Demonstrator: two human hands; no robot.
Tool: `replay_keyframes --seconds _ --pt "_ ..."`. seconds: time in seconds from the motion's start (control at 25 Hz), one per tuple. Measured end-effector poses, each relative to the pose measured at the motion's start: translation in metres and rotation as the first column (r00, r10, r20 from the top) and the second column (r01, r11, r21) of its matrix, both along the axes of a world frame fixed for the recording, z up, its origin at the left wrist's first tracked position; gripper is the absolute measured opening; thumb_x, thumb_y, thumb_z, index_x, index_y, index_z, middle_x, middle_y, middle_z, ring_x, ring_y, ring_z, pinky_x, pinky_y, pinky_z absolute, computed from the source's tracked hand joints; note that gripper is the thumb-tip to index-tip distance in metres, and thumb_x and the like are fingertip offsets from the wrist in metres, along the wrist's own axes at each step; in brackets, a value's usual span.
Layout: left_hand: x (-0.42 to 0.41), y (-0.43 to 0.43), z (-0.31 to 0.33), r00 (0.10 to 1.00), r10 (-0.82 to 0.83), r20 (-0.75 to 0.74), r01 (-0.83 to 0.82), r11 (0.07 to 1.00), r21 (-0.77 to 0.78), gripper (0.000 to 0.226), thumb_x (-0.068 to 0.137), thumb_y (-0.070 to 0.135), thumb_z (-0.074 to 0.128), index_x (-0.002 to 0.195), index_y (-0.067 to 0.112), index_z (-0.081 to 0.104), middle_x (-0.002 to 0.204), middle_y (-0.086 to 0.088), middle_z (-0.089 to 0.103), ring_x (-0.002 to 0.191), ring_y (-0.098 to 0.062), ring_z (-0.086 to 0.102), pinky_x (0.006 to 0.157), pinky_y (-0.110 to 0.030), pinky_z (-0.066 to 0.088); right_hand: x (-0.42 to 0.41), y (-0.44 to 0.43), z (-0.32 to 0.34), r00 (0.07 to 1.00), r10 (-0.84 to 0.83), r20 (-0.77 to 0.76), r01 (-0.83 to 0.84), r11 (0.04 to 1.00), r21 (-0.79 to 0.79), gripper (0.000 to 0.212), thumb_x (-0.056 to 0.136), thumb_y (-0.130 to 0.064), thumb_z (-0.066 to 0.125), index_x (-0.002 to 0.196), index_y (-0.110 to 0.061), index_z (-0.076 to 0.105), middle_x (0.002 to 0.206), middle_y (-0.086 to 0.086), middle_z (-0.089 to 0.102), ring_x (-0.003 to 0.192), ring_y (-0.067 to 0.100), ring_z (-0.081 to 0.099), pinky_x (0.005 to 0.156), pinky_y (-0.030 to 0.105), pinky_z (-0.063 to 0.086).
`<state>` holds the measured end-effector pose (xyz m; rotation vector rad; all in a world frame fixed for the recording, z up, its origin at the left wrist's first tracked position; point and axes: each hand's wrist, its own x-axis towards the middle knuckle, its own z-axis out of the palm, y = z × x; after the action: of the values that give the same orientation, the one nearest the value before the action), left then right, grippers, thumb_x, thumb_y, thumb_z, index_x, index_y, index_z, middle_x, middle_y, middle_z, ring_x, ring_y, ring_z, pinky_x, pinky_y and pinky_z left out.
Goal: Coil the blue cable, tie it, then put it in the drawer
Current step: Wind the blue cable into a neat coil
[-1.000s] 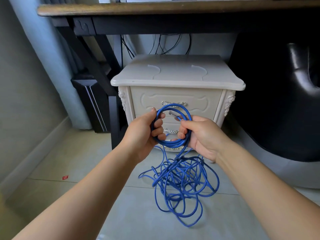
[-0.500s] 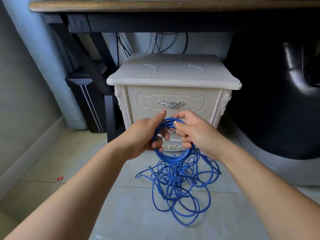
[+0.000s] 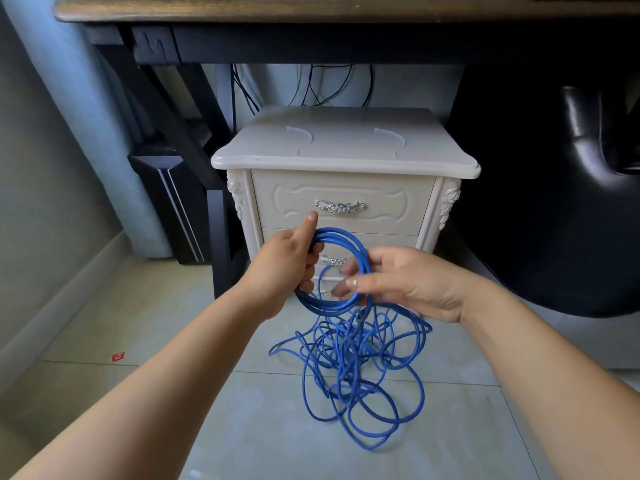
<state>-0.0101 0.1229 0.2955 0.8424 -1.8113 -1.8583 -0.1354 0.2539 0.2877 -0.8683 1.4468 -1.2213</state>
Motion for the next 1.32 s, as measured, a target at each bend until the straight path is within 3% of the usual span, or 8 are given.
replay_keyframes --seconds 0.16,0.32,0.44,0.56,0.72,0.88,1.04,1.32 --pt "0.0 -0.002 -0.001 0.991 0.101 -0.089 -0.092 0.991 0.095 0.047 0.103 0.047 0.036 0.07 0.015 0.046 0.052 0.006 0.025 0.043 -0.012 0.022 0.041 -0.022 0.031 0.006 -0.003 -0.005 0.988 -0.119 -0.099 0.11 0.99 -0.088 0.007 0.097 -0.012 0.054 0.101 -0.01 0.06 0.096 0.01 0.076 0.08 0.014 0.069 0.072 0.025 0.054" --pt "-0.004 0.005 -0.003 0.96 0.081 -0.269 -0.004 0.962 0.273 0.046 0.103 0.045 0.035 0.074 0.013 0.048 0.056 0.004 0.03 0.045 -0.012 0.03 0.044 -0.022 0.039 0.016 -0.008 -0.001 0.931 -0.306 0.198 0.35 0.903 -0.25 0.012 0.102 -0.016 0.045 0.095 -0.011 0.054 0.066 0.004 0.065 0.082 0.025 0.071 0.068 0.036 0.052" --pt "-0.004 0.011 -0.008 0.957 0.015 -0.291 0.067 0.961 0.267 0.043 0.104 0.042 0.034 0.078 0.012 0.05 0.058 0.003 0.036 0.046 -0.011 0.038 0.05 -0.025 0.045 0.017 -0.008 0.001 0.892 -0.323 0.315 0.404 0.884 -0.237 0.015 0.103 -0.015 0.043 0.102 -0.007 0.055 0.058 0.003 0.05 0.061 0.024 0.067 0.063 0.042 0.057" --pt "0.002 0.009 -0.006 0.975 -0.1 -0.199 0.135 0.976 0.17 0.04 0.105 0.035 0.034 0.079 0.009 0.051 0.062 -0.002 0.046 0.054 -0.014 0.051 0.062 -0.032 0.056 0.015 -0.009 -0.001 0.9 -0.379 0.215 0.422 0.882 -0.211 0.016 0.104 -0.015 0.041 0.099 -0.009 0.055 0.053 -0.003 0.038 0.049 0.016 0.046 0.048 0.028 0.047" --pt "0.007 -0.002 0.001 0.969 -0.226 -0.095 0.236 0.966 0.108 0.035 0.098 0.038 0.048 0.088 0.007 0.061 0.068 -0.006 0.062 0.067 -0.018 0.065 0.073 -0.033 0.058 0.012 -0.014 0.003 0.963 -0.248 -0.1 0.225 0.953 -0.201 0.015 0.104 -0.013 0.042 0.108 -0.003 0.053 0.058 -0.003 0.03 0.045 0.01 0.034 0.066 0.046 0.059" --pt "-0.001 0.0 0.0 0.945 -0.319 -0.076 0.319 0.948 -0.022 0.026 0.098 0.034 0.05 0.093 0.01 0.055 0.056 0.005 0.029 0.047 -0.011 0.029 0.055 -0.026 0.049 0.013 -0.018 0.013 0.923 -0.192 -0.333 0.152 0.978 -0.142 0.008 0.101 -0.014 0.048 0.106 -0.007 0.049 0.06 -0.001 0.032 0.047 0.01 0.031 0.059 0.037 0.057" --pt "0.002 -0.005 0.0 0.889 -0.449 -0.092 0.455 0.887 0.075 0.027 0.096 0.03 0.048 0.099 0.005 0.059 0.059 0.003 0.037 0.05 -0.01 0.031 0.06 -0.026 0.049 0.007 -0.014 0.013 0.913 -0.194 -0.36 0.149 0.978 -0.149 0.011 0.101 -0.012 0.05 0.109 -0.007 0.044 0.048 -0.012 0.04 0.044 0.009 0.032 0.055 0.034 0.056" --pt "-0.004 0.001 -0.007 0.972 -0.155 -0.179 0.166 0.985 0.049 0.025 0.104 0.019 0.042 0.085 0.008 0.055 0.052 0.009 0.029 0.045 -0.006 0.026 0.05 -0.019 0.034 0.0 -0.009 0.005 0.983 -0.185 0.015 0.186 0.974 -0.127 0.007 0.095 -0.008 0.057 0.101 -0.006 0.059 0.068 0.004 0.059 0.059 0.017 0.061 0.07 0.036 0.053"
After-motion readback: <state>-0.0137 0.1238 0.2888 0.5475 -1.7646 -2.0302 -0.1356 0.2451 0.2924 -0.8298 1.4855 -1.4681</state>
